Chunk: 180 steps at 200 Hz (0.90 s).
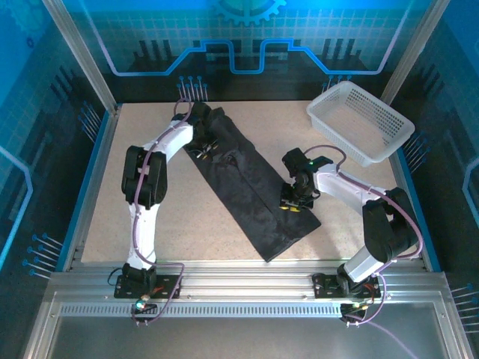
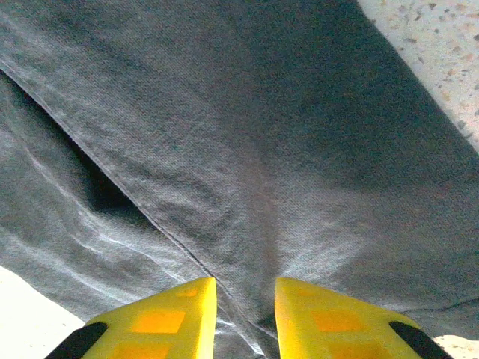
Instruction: Fold and stack the t-shirts
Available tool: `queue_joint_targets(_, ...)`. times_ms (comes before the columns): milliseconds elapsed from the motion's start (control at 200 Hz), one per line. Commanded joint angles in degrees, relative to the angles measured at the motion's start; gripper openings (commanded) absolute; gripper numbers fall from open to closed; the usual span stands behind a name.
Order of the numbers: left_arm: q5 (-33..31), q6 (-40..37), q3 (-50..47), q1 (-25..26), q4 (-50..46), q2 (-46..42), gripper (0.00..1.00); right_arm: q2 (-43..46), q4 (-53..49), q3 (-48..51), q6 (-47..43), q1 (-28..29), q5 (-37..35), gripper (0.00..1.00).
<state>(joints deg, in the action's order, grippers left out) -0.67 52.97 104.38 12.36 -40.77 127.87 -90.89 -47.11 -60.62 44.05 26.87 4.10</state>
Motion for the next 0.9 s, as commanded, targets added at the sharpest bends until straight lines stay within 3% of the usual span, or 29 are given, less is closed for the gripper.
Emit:
queue_joint_targets(0, 0.96, -2.12, -1.42, -1.52, 4.97, 0.07, 0.40, -0.05, 0.14, -0.51, -0.58, -0.33, 1.64, 0.29)
queue_joint_targets(115, 1.69, -2.94, 0.17, -1.90, 5.08, 1.49, 0.30, -0.16, -0.52, -1.04, -1.13, -0.41, 1.20, 0.29)
queue_joint_targets(225, 1.53, -2.64, -1.90, -1.90, 6.68, -0.10, 0.14, -0.39, -0.73, -1.08, -1.22, -0.67, 1.13, 0.29)
queue_joint_targets(305, 1.44, -2.86, -4.31, -2.05, 8.22, -1.28, 0.09, -0.72, -0.53, -0.94, -1.08, -0.89, 1.24, 0.29)
queue_joint_targets(440, 2.68, -3.63, -5.82, -2.86, 8.42, -1.58, 0.14, -1.13, -0.31, -1.13, -1.07, -1.11, 1.35, 0.29)
queue_joint_targets(530, 2.54, -3.79, -6.57, -3.02, 8.68, -2.42, 0.41, -1.39, -0.17, -1.42, -1.07, -1.27, 1.42, 0.29)
queue_joint_targets(565, 2.51, -3.65, -6.86, -2.98, 8.79, -2.77, 0.45, -1.56, -0.18, -1.43, -1.12, -1.25, 1.44, 0.29)
queue_joint_targets(895, 4.07, 1.54, -10.35, -2.47, 13.62, -6.09, 0.43, -2.10, 0.13, -1.44, -1.18, -1.26, 1.79, 0.29)
